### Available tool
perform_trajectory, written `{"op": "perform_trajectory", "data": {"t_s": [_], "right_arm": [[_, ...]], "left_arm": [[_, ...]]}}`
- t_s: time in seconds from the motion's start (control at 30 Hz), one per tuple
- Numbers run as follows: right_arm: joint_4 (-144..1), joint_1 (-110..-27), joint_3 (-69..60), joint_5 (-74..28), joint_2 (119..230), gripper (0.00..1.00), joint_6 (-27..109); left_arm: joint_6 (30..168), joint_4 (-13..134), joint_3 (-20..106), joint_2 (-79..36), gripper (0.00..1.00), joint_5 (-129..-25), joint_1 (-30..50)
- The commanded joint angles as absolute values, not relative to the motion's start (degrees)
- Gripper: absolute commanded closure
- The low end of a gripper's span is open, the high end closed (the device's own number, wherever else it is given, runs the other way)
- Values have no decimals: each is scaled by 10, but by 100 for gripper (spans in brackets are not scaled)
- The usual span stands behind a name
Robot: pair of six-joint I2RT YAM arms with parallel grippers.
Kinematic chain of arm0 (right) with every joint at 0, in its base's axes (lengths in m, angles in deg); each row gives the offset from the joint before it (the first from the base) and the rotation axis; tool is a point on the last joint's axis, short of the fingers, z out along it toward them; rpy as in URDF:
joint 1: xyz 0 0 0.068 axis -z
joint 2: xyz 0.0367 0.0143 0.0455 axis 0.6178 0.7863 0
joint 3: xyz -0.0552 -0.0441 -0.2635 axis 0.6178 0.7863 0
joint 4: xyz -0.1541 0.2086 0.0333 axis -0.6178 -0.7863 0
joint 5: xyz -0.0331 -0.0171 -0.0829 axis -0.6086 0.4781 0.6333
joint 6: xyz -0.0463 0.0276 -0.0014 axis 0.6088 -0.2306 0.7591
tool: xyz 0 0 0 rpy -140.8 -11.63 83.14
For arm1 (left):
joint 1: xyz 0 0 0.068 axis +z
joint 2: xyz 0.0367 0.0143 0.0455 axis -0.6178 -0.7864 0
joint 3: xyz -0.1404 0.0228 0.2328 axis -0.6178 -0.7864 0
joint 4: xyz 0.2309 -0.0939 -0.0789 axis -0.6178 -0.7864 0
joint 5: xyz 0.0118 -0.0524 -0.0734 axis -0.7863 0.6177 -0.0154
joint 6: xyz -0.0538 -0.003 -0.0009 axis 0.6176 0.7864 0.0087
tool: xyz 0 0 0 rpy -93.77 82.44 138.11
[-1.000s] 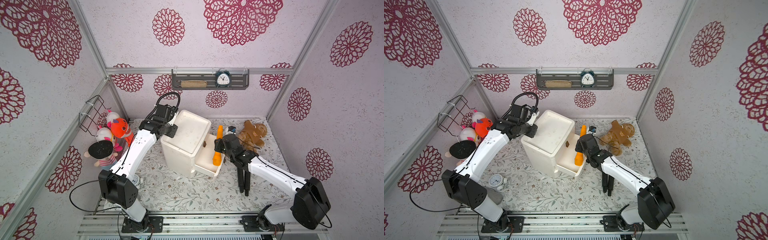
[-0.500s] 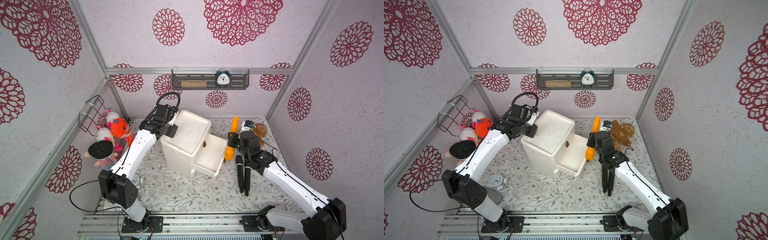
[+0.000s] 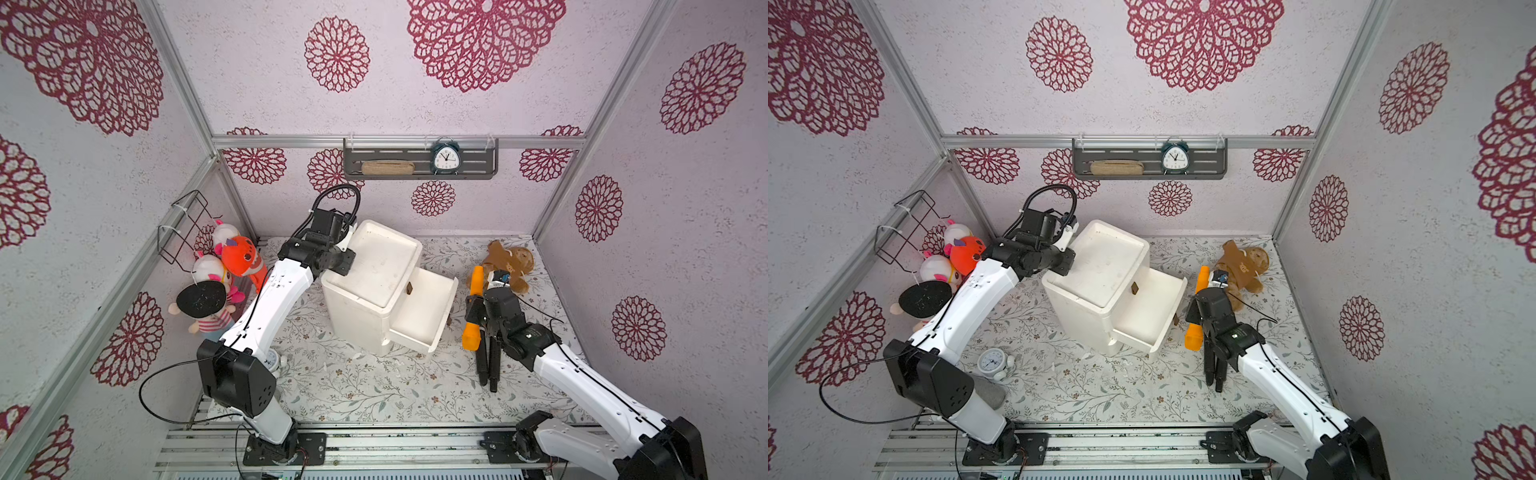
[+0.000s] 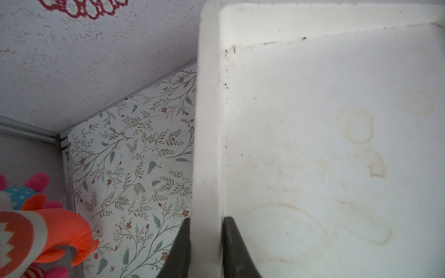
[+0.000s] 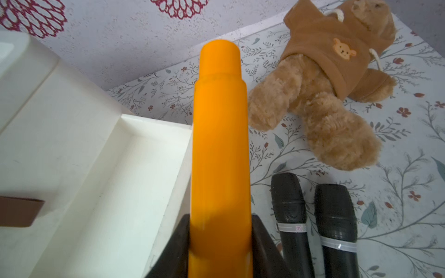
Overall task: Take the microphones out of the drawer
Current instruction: Place the microphone at the center of the board.
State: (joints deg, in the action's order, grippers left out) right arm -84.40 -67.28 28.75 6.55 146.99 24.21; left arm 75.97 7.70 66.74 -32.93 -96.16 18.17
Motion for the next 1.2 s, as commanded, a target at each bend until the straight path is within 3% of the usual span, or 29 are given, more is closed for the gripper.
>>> {"op": "perform_trajectory", "data": {"t_s": [0.0, 0.87, 1.17], "right_arm": [[-838, -670, 302, 63, 1459, 100, 230], [-774, -684, 318, 6, 1680, 100, 253], [-789, -686, 305, 14, 1709, 100, 278]], "left_arm": [[738, 34, 652, -361, 99, -995, 180], [737, 33, 652, -360, 99, -997, 178], [736, 33, 654, -361, 99, -997, 179]]}}
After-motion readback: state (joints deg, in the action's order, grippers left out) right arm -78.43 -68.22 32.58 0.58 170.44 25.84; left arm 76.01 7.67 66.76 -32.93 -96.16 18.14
